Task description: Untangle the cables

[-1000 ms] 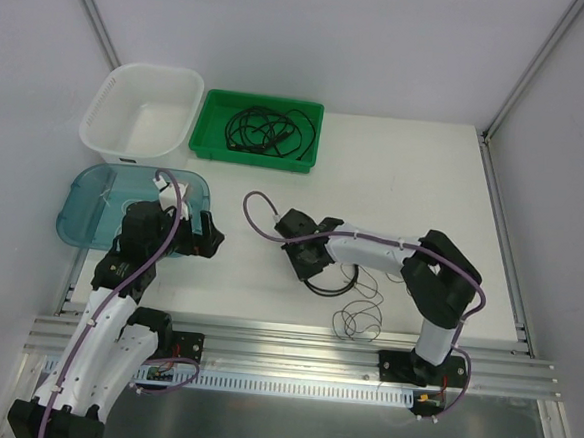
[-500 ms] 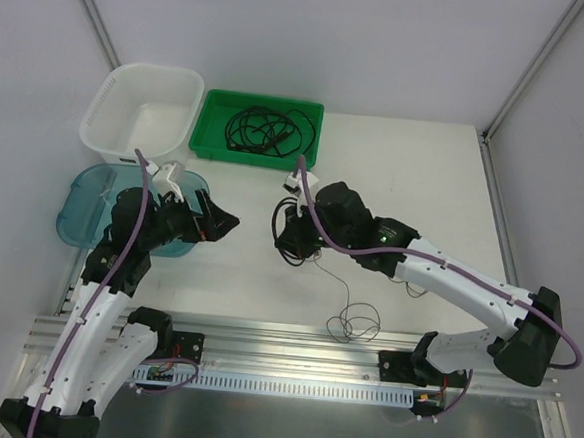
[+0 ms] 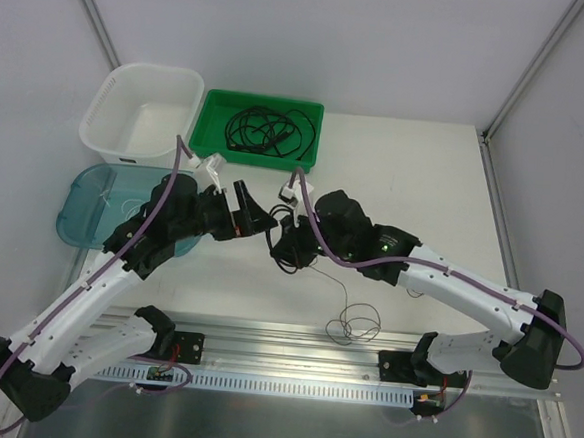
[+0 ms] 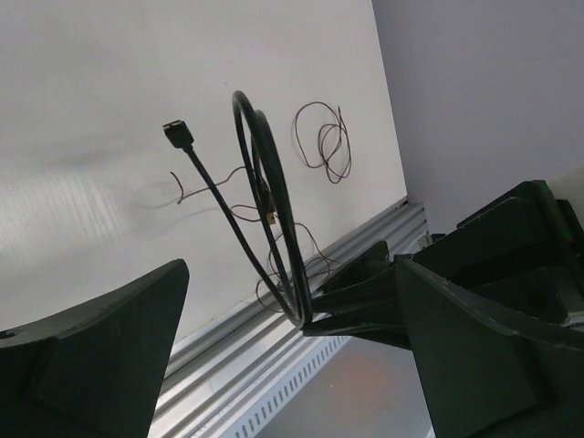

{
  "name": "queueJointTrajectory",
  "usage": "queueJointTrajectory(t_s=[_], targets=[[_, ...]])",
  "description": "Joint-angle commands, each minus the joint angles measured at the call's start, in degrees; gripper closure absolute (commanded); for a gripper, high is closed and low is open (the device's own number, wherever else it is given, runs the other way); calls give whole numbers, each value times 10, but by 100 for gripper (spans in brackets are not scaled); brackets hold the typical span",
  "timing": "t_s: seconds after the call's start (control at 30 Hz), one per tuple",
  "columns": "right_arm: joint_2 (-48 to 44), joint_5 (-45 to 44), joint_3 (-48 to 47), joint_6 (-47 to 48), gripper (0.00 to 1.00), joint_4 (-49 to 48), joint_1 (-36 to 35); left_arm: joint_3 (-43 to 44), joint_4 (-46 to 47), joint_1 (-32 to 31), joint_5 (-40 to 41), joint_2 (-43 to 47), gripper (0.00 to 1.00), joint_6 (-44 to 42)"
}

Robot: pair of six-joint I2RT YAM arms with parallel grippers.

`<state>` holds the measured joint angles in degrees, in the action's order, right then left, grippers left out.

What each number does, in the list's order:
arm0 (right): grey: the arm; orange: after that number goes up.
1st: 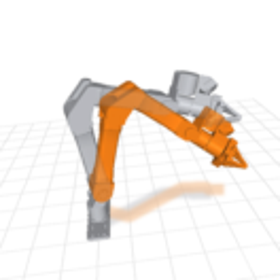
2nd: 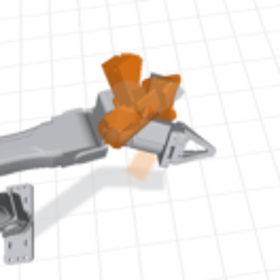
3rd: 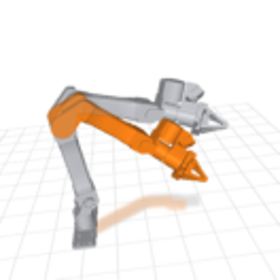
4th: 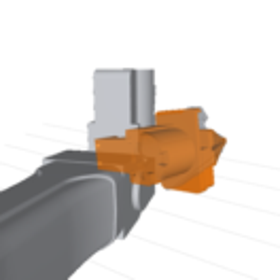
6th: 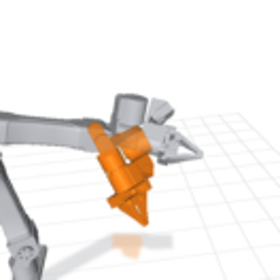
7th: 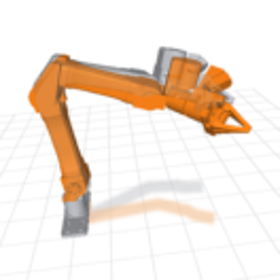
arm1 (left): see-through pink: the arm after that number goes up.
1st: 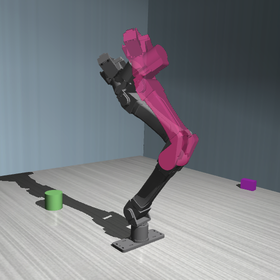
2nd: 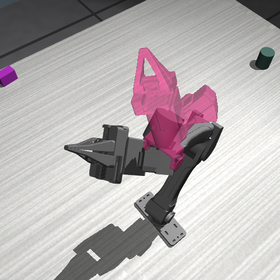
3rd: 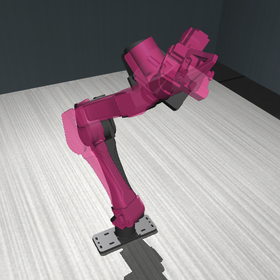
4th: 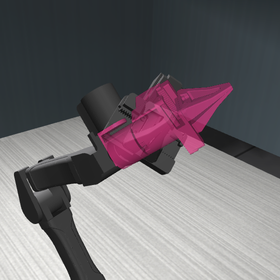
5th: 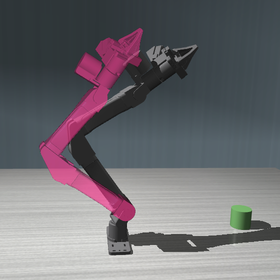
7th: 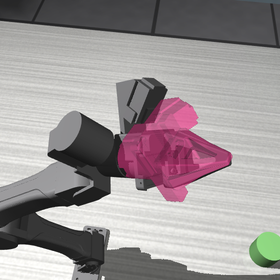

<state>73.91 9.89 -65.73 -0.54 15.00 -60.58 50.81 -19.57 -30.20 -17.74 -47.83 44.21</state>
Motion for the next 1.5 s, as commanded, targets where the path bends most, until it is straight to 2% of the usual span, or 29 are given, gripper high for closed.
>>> queueJointTrajectory(t_s=[0.0,0.1,0.17,0.2,0.27,0.37,0.4,0.43,0.47,0.6,0.7,0.9,1.0,1.2,1.47], targets=[[-23,1,0,14,99,-43,-9,26,16,-39,60,-28,3,35],[-21,-5,-2,17,99,-44,-16,25,16,-75,103,-50,10,42],[-23,-10,-3,20,99,-42,-23,26,15,-95,123,-59,20,41],[-24,-17,-2,20,99,-40,-24,27,16,-101,132,-65,31,40],[-26,-22,0,22,99,-40,-31,30,16,-111,146,-79,38,39],[-30,-30,3,23,99,-36,-35,33,16,-129,165,-94,73,33],[-30,-35,5,22,97,-33,-35,35,16,-137,171,-96,84,30],[-31,-38,7,19,93,-31,-36,36,16,-138,175,-94,100,27],[-31,-43,12,17,90,-30,-35,37,16,-140,190,-92,100,18],[-52,-81,35,9,60,-10,-35,43,13,-140,205,-77,100,-24],[-72,-129,55,7,53,7,-34,45,7,-140,213,-68,100,-56],[-105,-198,90,-16,51,39,-10,60,-12,-140,205,-67,100,-119],[-108,-194,123,-23,52,26,11,72,-17,-140,191,-63,100,-152],[-105,-110,209,-46,55,-62,97,91,-34,-140,149,-37,100,-190],[-56,-10,225,-52,54,-164,121,108,-46,-140,121,-22,100,-195]])
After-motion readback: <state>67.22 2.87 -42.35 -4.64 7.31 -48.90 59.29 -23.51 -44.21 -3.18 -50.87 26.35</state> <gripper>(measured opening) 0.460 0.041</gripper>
